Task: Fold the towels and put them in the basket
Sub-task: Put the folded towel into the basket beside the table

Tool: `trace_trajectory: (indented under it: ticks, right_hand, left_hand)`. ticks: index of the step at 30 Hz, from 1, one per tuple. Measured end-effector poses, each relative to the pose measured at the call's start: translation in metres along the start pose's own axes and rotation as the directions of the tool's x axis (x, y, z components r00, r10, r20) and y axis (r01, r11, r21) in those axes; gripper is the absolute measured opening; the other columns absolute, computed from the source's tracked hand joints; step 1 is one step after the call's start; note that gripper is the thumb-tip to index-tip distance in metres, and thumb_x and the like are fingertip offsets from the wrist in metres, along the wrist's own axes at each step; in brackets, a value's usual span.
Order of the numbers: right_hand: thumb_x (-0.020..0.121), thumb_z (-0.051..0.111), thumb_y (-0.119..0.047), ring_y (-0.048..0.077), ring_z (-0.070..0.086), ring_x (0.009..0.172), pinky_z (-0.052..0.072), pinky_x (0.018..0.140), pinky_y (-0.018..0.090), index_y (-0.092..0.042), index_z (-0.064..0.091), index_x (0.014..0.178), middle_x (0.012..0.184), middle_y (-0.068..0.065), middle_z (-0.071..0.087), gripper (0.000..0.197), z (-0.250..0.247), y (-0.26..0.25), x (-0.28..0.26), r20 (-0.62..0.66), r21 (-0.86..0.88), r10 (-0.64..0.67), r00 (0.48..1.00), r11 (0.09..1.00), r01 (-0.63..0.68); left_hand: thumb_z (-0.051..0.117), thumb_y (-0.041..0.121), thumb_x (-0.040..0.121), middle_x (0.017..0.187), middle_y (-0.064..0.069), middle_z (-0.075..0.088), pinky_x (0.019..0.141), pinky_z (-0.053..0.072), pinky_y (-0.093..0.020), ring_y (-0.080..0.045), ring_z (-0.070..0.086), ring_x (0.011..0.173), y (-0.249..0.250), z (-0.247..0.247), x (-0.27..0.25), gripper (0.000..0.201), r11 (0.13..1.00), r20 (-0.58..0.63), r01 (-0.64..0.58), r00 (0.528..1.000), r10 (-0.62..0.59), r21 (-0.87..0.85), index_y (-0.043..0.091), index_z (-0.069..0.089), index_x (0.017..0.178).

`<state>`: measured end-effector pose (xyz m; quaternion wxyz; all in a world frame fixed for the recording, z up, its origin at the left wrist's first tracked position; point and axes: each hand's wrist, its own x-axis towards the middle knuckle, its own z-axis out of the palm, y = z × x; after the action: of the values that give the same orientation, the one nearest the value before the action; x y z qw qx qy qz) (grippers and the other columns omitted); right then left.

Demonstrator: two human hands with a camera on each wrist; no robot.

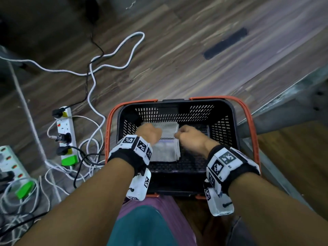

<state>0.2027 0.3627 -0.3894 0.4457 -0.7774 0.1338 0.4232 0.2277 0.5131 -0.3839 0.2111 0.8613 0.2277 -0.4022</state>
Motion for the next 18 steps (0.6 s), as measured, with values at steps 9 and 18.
trace_trajectory:
  ticks: [9,18]
  right_hand:
    - [0.1,0.05,-0.025,0.034,0.067,0.099,0.051,0.096,0.051,-0.006,0.065,0.088,0.103,0.019,0.073,0.027,-0.064,-0.077,-0.119,-0.249,-0.121,-0.26,0.933,0.964,0.237]
    - [0.095,0.048,-0.031,0.018,0.07,0.069,0.047,0.059,0.027,-0.009,0.072,0.084,0.082,0.003,0.077,0.034,-0.159,-0.074,-0.358,-0.659,-0.253,-0.402,0.636,0.915,0.315]
  left_hand:
    - [0.049,0.014,0.094,0.096,-0.018,0.073,0.082,0.055,-0.038,-0.034,0.069,0.093,0.034,-0.056,-0.099,0.025,0.926,-0.145,-0.377,0.917,0.371,-0.018,0.003,0.071,0.095]
    - [0.052,0.011,0.09,0.095,-0.021,0.074,0.078,0.059,-0.043,-0.035,0.07,0.084,0.135,-0.075,-0.289,0.023,0.632,-0.233,-0.775,0.613,0.755,0.007,-0.001,0.072,0.094]
